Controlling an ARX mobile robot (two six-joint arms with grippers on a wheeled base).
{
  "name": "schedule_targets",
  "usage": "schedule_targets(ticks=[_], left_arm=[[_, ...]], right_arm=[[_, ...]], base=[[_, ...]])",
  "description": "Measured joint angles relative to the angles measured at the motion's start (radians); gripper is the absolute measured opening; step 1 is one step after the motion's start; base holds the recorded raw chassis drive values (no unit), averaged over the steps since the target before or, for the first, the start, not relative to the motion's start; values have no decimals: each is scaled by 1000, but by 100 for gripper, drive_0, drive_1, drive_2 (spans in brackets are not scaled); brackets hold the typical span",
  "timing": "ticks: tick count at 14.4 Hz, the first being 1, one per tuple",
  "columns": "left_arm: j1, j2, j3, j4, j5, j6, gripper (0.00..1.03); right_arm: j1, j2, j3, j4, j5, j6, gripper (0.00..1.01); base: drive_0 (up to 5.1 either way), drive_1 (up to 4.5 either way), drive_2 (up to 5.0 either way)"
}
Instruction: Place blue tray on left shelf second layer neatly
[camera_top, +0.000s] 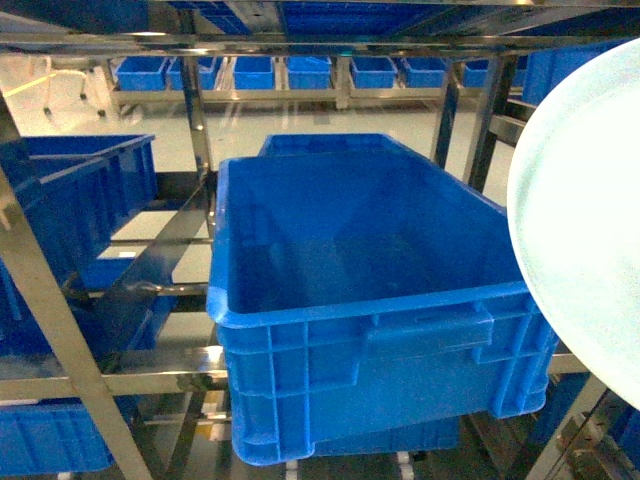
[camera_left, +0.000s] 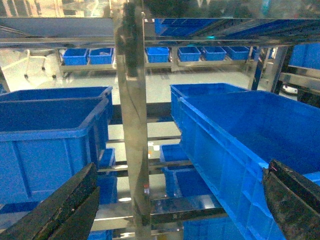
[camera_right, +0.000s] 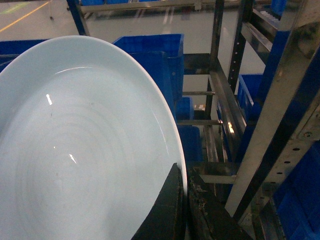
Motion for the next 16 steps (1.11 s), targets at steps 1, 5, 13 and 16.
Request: schedule_targets(ticks=[1,5,13,16], left_arm=[[0,0,0,0,0,0,98],[0,0,0,0,0,0,98],[0,0,0,0,0,0,98],[0,0,0,0,0,0,98]], right_arm=[[0,0,0,1,2,0,2],[0,-5,0,0,-1,0,2],[0,0,0,3,-1,0,2],[-13,84,7,-98,-66,116,2]], base=[[-152,-152,-152],[-152,-152,-152],[-57,-57,-57],[0,0,0]])
